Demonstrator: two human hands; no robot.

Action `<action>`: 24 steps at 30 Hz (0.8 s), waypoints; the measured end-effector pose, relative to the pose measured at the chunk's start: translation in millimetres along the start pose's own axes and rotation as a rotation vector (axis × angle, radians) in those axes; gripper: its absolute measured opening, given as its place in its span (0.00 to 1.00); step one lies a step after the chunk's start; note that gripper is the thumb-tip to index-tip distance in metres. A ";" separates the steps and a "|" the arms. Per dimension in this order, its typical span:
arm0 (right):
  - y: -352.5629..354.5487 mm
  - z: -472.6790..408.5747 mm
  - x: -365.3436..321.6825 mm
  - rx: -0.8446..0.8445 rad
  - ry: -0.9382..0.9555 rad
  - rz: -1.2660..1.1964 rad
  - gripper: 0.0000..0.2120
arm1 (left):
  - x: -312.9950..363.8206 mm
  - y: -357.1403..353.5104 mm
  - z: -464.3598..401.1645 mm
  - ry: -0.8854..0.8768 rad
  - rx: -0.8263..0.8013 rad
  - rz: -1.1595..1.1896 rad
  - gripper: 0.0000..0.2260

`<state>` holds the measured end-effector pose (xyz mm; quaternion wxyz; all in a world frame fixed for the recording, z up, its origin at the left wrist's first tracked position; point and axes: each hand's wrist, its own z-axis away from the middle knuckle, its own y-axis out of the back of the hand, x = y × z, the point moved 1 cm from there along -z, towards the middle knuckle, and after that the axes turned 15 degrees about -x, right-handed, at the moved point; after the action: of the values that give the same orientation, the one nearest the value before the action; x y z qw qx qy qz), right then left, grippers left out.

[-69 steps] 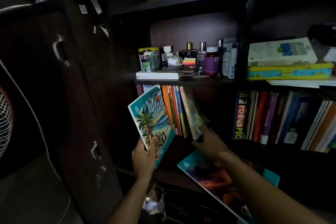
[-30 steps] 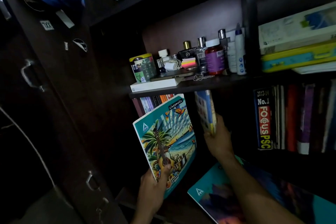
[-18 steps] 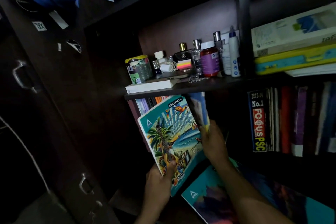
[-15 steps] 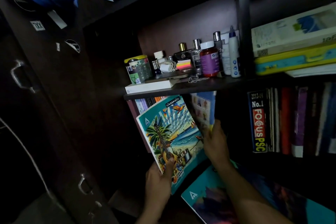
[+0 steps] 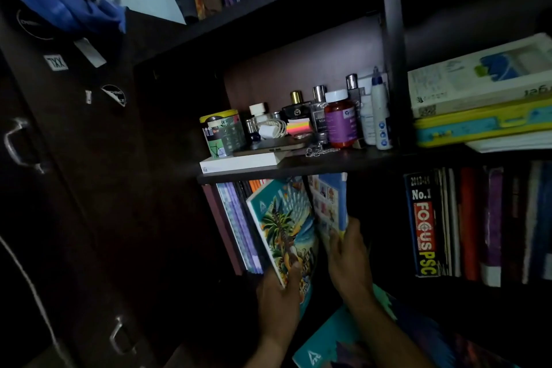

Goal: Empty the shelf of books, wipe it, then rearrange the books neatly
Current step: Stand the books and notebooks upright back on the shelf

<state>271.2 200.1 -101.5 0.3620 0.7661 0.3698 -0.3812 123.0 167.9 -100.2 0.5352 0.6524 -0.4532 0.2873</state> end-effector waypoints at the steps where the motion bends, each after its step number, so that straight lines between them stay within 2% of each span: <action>1: -0.6 -0.3 -0.1 0.001 0.003 0.003 0.12 | -0.4 -1.9 -6.0 0.025 -0.020 0.004 0.22; 4: -0.5 -0.4 -1.0 -0.009 0.010 0.008 0.13 | 4.9 -1.9 -14.5 0.014 -0.058 -0.096 0.27; 5: -0.1 -0.3 -1.4 -0.016 0.002 0.011 0.13 | 10.9 2.5 -13.0 -0.022 -0.026 -0.145 0.24; 7: 0.7 -0.1 -2.4 -0.039 -0.022 0.016 0.13 | 19.5 14.1 -10.1 -0.134 0.065 -0.193 0.10; 8: 0.2 -0.5 -2.0 -0.044 -0.026 0.015 0.13 | 22.5 19.2 -10.4 -0.180 0.081 -0.207 0.06; 10: -0.5 -0.5 -2.3 -0.042 -0.018 0.021 0.13 | 23.8 23.8 -15.4 -0.241 0.040 -0.270 0.05; 14: -0.8 -0.6 -3.6 -0.049 -0.024 0.043 0.11 | 25.1 20.0 -34.1 -0.282 -0.016 -0.266 0.09; 21: -1.6 1.6 -6.8 -0.076 0.040 0.050 0.12 | 28.8 19.3 -76.7 -0.173 -0.047 -0.113 0.17; 24: -5.1 0.9 -6.2 -0.126 0.062 0.073 0.15 | 26.2 20.6 -75.5 -0.138 -0.049 -0.231 0.18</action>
<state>263.9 199.9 -98.0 0.4115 0.7661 0.3760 -0.3199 123.9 232.5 -48.9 0.5481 0.7051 -0.4178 0.1670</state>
